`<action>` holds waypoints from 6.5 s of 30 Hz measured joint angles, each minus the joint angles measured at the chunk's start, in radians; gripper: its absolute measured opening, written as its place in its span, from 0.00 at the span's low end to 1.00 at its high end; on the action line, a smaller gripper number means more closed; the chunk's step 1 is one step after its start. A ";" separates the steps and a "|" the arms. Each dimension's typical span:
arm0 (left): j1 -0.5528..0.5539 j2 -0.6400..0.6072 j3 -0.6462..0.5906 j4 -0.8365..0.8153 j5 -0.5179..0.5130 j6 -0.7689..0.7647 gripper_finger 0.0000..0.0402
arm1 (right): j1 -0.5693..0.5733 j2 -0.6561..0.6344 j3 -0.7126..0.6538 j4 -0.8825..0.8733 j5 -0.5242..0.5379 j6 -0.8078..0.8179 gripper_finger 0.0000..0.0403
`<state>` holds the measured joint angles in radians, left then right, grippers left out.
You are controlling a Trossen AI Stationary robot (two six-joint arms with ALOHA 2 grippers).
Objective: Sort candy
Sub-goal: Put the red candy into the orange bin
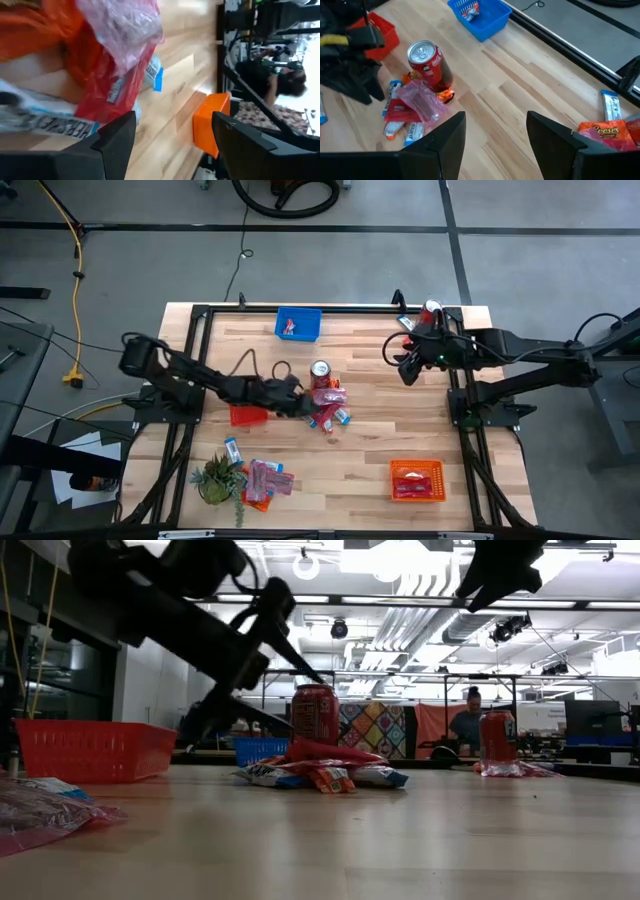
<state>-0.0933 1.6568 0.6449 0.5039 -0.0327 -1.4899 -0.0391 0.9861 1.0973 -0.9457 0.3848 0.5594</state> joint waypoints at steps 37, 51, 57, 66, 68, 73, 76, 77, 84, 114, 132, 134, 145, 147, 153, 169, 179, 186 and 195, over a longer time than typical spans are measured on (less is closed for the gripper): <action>0.027 -0.202 0.230 -0.295 0.103 0.541 0.00 | 0.017 0.003 0.000 0.229 -0.329 -0.069 0.51; 0.019 -0.279 0.542 -0.642 0.352 1.174 0.00 | 0.123 0.209 0.001 0.678 -0.612 -0.414 0.51; 0.016 -0.280 0.591 -0.681 0.358 1.240 0.00 | 0.127 0.316 0.001 0.743 -0.609 -0.501 0.51; -0.008 -0.281 0.602 -0.688 0.366 1.291 0.00 | 0.104 0.409 0.001 0.870 -0.700 -0.506 0.51; -0.008 -0.281 0.602 -0.688 0.360 1.301 0.00 | 0.110 0.423 0.001 0.895 -0.720 -0.498 0.51; 0.003 -0.281 0.602 -0.687 0.342 1.325 0.00 | 0.115 0.437 0.001 0.946 -0.786 -0.458 0.51; 0.003 -0.281 0.602 -0.688 0.341 1.337 0.00 | 0.118 0.437 0.001 0.961 -0.786 -0.432 0.51; 0.003 -0.281 0.602 -0.687 0.338 1.343 0.00 | 0.118 0.437 0.001 0.962 -0.786 -0.429 0.51; 0.003 -0.281 0.602 -0.687 0.285 1.382 0.00 | 0.118 0.437 0.001 0.958 -0.785 -0.425 0.44; 0.076 -0.563 0.374 -1.080 0.067 1.184 0.36 | 0.370 0.129 0.001 -0.025 -0.636 -0.055 0.00; 0.014 -0.579 0.090 -0.549 0.082 1.019 0.42 | 0.732 0.324 -0.275 0.268 -0.739 0.363 0.00; 0.014 -0.579 0.090 -0.550 0.082 1.031 0.42 | 0.718 0.353 -0.274 0.260 -0.745 0.299 0.00; 0.014 -0.579 0.090 -0.492 0.082 1.000 0.42 | 0.633 0.406 -0.269 0.246 -0.815 0.224 0.19; 0.014 -0.587 0.090 -0.483 0.083 0.995 0.42 | 0.633 0.400 -0.244 0.222 -0.816 0.200 0.29; 0.014 -0.637 0.090 -0.481 0.091 0.996 0.42 | 0.623 0.400 -0.062 -0.032 -0.777 0.042 0.52; 0.014 -0.676 0.090 -0.542 0.094 1.049 0.42 | 0.288 0.609 0.151 0.404 -0.254 -0.548 0.60; 0.014 -0.724 0.090 -0.525 0.098 1.047 0.42 | 0.176 1.013 0.419 0.334 -0.230 -1.034 0.60; 0.014 -0.801 0.091 -0.470 0.050 1.049 0.42 | 0.141 1.155 0.538 0.212 -0.255 -1.124 0.60; 0.014 -0.873 0.091 -0.477 -0.010 1.086 0.42 | 0.129 1.174 0.544 0.188 -0.284 -1.118 0.43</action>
<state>-0.0792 0.7840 0.7357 0.0269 -0.0425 -0.4035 0.0895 2.1601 1.6417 -0.7575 0.1008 -0.5583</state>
